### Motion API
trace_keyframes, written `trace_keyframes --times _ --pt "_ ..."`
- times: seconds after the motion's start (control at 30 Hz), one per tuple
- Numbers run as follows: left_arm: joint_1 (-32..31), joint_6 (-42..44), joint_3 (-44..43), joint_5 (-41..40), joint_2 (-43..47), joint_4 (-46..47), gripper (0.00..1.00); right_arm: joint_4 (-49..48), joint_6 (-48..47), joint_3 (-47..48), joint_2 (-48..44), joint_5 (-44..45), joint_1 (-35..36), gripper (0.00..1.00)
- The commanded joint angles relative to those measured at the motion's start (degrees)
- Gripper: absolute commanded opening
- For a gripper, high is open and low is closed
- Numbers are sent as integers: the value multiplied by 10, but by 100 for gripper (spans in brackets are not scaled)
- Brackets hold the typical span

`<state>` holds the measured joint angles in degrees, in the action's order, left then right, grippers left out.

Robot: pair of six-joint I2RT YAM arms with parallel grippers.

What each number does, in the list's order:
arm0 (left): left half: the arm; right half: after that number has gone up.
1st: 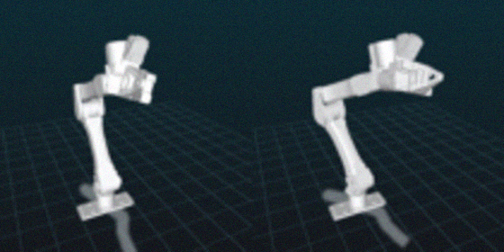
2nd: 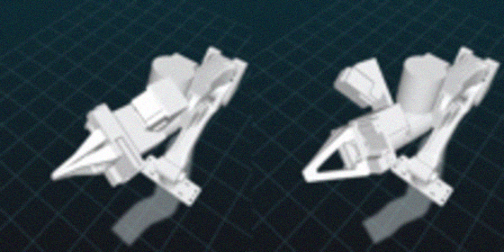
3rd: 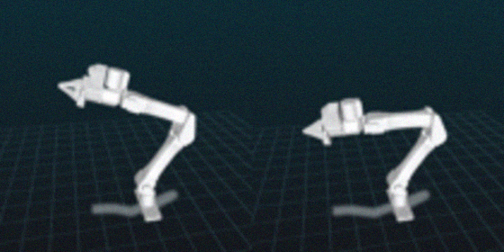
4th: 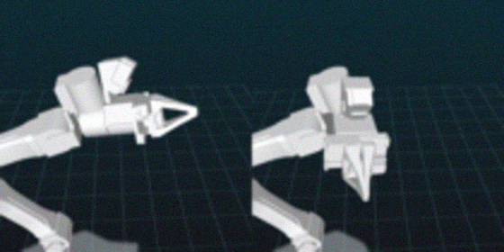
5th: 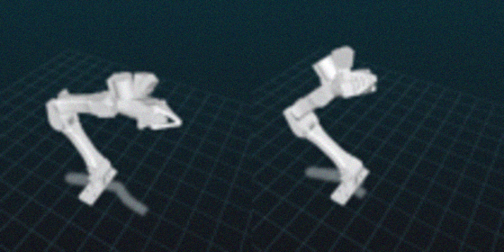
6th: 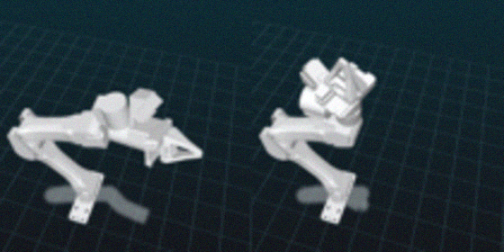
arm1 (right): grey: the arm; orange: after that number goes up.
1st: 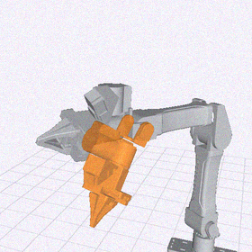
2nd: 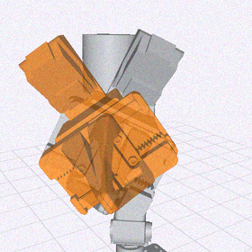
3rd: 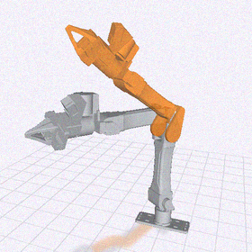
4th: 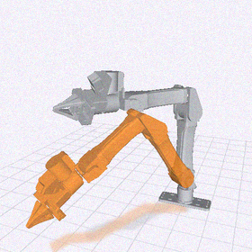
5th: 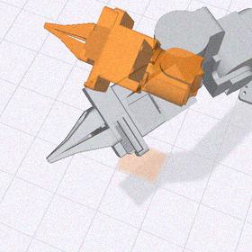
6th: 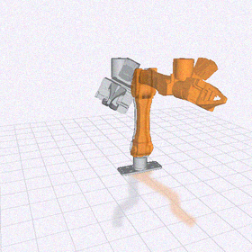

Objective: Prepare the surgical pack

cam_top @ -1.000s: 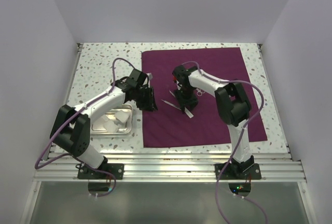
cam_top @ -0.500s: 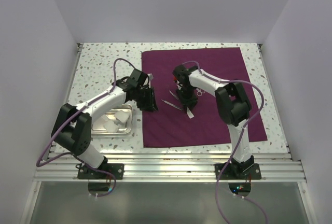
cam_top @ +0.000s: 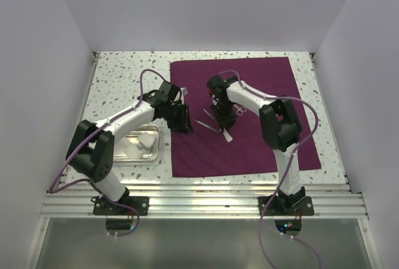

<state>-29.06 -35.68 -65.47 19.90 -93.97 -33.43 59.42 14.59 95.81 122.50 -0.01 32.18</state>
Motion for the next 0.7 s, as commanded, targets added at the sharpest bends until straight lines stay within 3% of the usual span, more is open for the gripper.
trace_keyframes --times 0.0,0.13,0.27,0.67 --pt "-1 12 -20 25 -7 19 37 14 7 20 -28 -17 -4 30" --pt "-1 11 -15 29 -6 19 37 4 0 11 -17 -16 -3 45" --pt "-1 11 -13 29 -4 19 37 -2 -8 -1 -7 -2 -3 50" --pt "-1 11 -12 34 -7 21 38 -16 -5 -18 8 25 -2 42"
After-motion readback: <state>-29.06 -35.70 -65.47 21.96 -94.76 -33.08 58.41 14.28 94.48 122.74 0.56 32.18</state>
